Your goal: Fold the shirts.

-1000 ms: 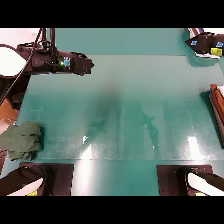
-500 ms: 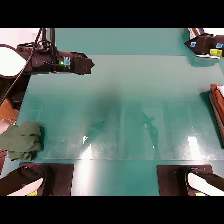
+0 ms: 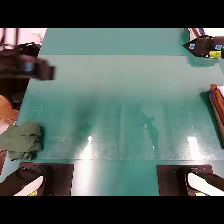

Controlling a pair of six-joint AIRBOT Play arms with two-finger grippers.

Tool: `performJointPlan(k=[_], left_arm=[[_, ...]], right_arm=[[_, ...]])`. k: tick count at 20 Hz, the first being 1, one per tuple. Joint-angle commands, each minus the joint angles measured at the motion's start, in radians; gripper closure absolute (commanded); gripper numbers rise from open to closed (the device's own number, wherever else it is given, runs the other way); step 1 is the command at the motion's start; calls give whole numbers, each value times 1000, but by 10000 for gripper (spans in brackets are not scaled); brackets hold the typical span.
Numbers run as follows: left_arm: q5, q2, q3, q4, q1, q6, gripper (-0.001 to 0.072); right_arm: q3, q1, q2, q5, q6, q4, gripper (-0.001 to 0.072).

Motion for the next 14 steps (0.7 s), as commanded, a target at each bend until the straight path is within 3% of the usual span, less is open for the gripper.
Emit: performJointPlan(k=[1,2,7,13,14], left_arm=[[-278,37,-19,243,142,4,258],[-270,37,-46,243,176,-10,-10],[-227,37,-343,243,282,-36,-12],[-63,37,-744,242,345,-90,-2],[-53,37,-778,241,345,-100,214]], right_arm=[[0,1,-1,12,0,0,693],[0,1,0,18,0,0,693],[0,1,-1,32,0,0,693],[0,1,-1,46,0,0,693],[0,1,-1,45,0,0,693]])
